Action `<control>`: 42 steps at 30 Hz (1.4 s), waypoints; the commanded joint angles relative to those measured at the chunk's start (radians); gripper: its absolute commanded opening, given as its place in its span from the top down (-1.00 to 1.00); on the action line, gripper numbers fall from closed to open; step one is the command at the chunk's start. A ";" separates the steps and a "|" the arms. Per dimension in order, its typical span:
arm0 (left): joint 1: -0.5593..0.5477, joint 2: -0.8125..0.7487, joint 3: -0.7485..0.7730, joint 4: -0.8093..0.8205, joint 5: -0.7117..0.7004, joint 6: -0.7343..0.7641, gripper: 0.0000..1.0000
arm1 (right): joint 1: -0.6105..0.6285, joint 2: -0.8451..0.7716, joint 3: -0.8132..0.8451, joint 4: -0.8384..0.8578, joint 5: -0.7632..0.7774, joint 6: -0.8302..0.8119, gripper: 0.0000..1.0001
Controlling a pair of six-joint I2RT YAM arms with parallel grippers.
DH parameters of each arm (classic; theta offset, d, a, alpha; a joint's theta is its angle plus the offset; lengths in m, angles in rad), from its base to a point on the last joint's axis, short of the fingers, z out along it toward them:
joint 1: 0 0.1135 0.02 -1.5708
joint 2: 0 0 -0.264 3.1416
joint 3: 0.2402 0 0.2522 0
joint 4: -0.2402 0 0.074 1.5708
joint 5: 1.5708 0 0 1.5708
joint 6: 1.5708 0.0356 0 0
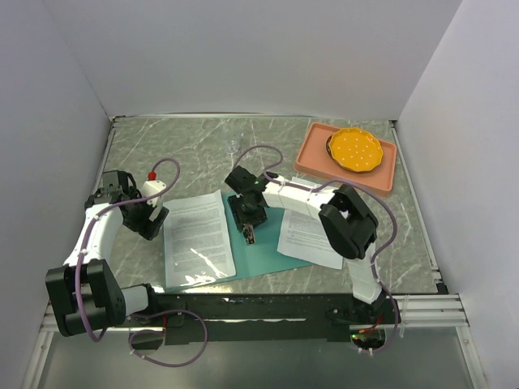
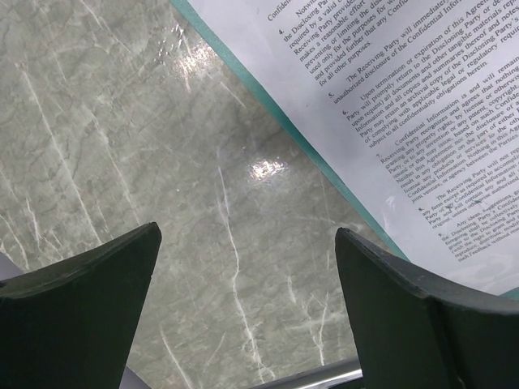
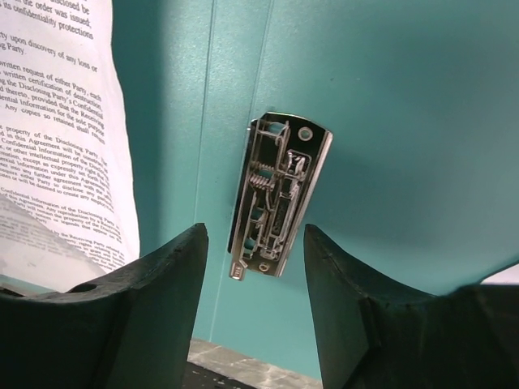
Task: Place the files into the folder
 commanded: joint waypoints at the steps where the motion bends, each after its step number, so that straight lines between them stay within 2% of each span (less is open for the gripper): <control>1: 0.004 -0.026 0.001 0.014 0.025 -0.005 -0.92 | 0.022 0.045 0.071 -0.021 0.019 0.037 -0.15; 8: 0.003 -0.035 0.001 0.011 0.027 -0.002 -0.92 | 0.034 0.080 0.079 -0.052 0.026 0.085 0.10; 13: 0.004 -0.036 -0.001 0.014 0.027 0.000 -0.93 | 0.031 0.080 0.052 -0.026 0.028 0.109 0.17; 16: 0.003 -0.036 0.004 0.011 0.027 0.001 -0.92 | 0.020 0.092 0.061 -0.015 0.026 0.134 0.32; 20: 0.003 -0.033 0.015 0.009 0.030 -0.003 -0.92 | 0.000 0.109 0.081 0.020 0.005 0.190 0.73; 21: 0.003 -0.035 0.015 0.009 0.030 -0.003 -0.93 | -0.003 0.114 0.087 0.029 0.000 0.213 0.75; 27: 0.003 -0.036 0.005 0.015 0.030 -0.006 -0.92 | -0.014 0.135 0.131 0.054 0.036 0.293 0.78; 33: 0.004 -0.045 -0.001 0.012 0.027 0.000 -0.93 | -0.021 0.177 0.206 0.025 0.045 0.249 0.77; 36: 0.003 -0.058 0.016 -0.011 0.051 -0.006 -0.93 | -0.034 0.158 0.185 0.043 0.031 0.247 0.73; 39: 0.000 -0.064 0.060 -0.051 0.103 -0.035 -0.93 | -0.035 0.128 0.173 0.075 0.019 0.221 0.55; 42: -0.023 -0.067 0.113 -0.098 0.129 -0.072 -0.92 | -0.035 0.074 0.174 0.103 0.011 0.191 0.18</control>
